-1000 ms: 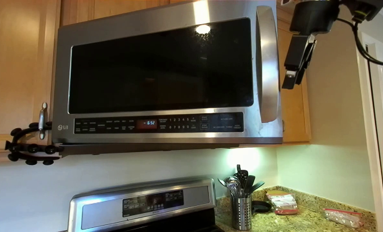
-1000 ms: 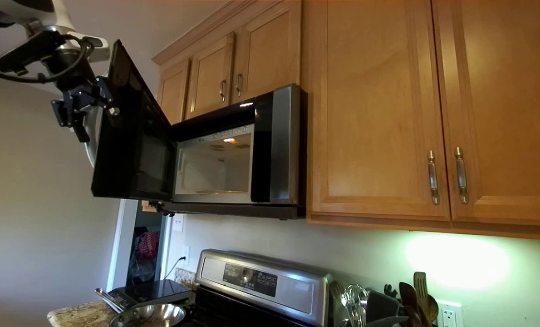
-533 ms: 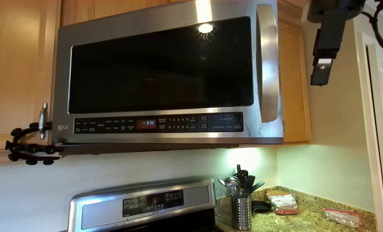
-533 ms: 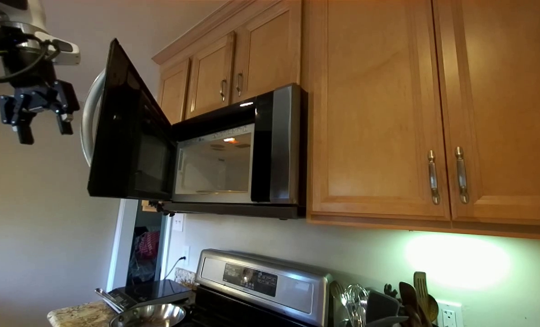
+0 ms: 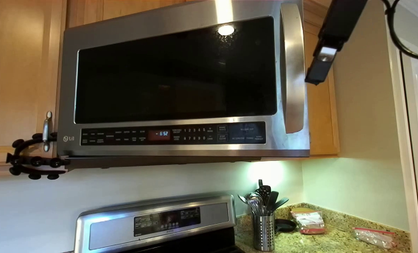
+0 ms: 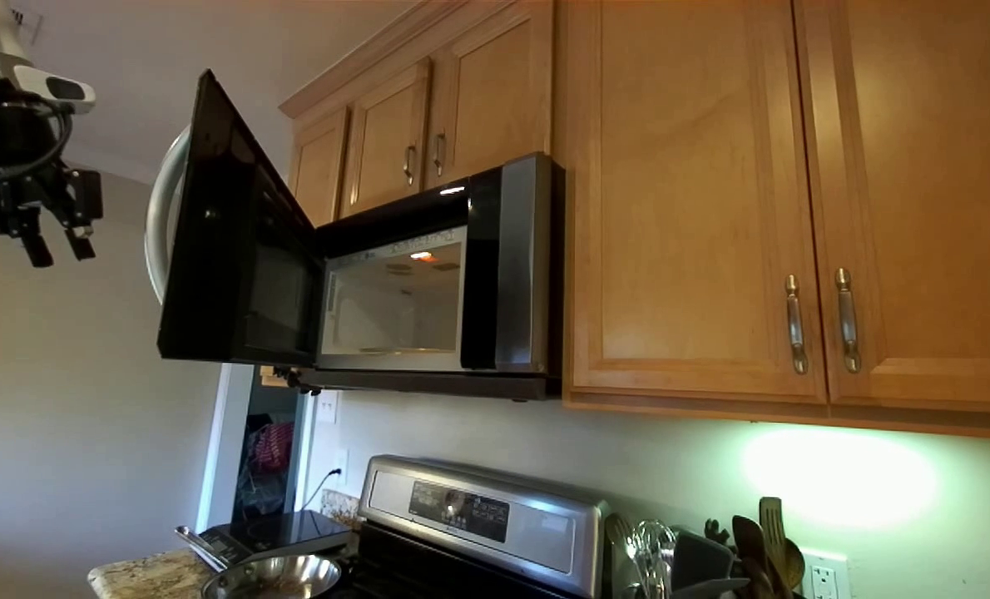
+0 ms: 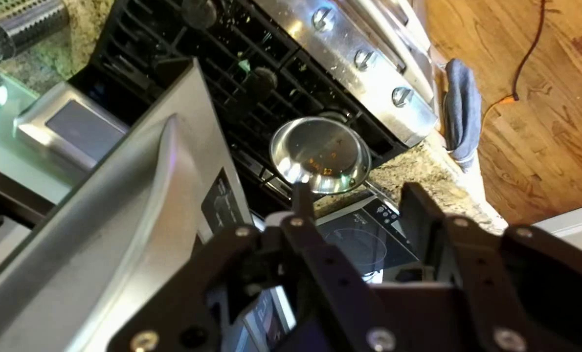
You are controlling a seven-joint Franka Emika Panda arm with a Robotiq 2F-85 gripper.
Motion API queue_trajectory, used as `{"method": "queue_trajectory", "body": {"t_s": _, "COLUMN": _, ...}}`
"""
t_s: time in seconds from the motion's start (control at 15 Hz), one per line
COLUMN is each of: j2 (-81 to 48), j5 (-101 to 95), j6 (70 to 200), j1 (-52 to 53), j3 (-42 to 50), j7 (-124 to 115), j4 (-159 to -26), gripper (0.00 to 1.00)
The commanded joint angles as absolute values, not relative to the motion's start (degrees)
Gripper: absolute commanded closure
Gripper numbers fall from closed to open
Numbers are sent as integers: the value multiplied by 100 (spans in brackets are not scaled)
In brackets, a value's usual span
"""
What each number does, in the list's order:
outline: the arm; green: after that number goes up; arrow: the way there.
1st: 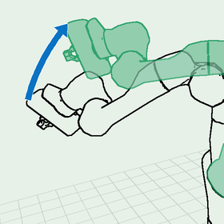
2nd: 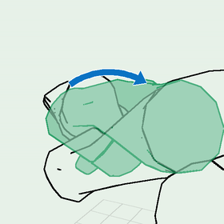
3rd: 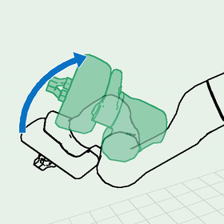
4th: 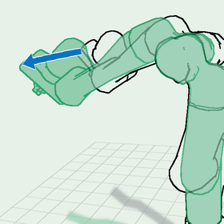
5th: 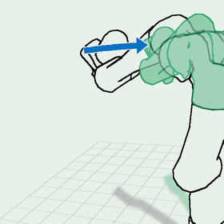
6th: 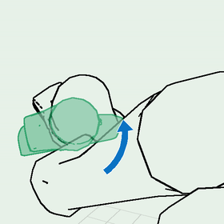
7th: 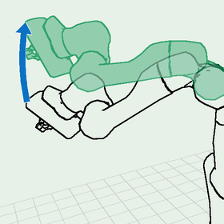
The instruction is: Close the door of the microwave
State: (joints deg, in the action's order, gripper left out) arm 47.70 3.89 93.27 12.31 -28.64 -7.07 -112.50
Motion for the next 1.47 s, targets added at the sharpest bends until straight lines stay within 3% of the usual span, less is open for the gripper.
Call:
{"method": "queue_trajectory", "body": {"t_s": 0.0, "j2": 4597, "j5": 0, "j6": 9961, "j1": 1255, "j3": -2832, "j7": -615, "j4": -11484, "gripper": 80}}
{"method": "queue_trajectory", "body": {"t_s": 0.13, "j2": 4517, "j5": -79, "j6": 10094, "j1": 1318, "j3": -2738, "j7": -617, "j4": -11574, "gripper": 94}}
{"method": "queue_trajectory", "body": {"t_s": 0.27, "j2": 4463, "j5": -113, "j6": 10067, "j1": 1359, "j3": -2644, "j7": -613, "j4": -11605, "gripper": 100}}
{"method": "queue_trajectory", "body": {"t_s": 0.87, "j2": 4693, "j5": -123, "j6": 9534, "j1": 1417, "j3": -2071, "j7": -382, "j4": -11630, "gripper": 100}}
{"method": "queue_trajectory", "body": {"t_s": 1.4, "j2": 4722, "j5": -209, "j6": 9858, "j1": 1146, "j3": -1177, "j7": 48, "j4": -11804, "gripper": 100}}
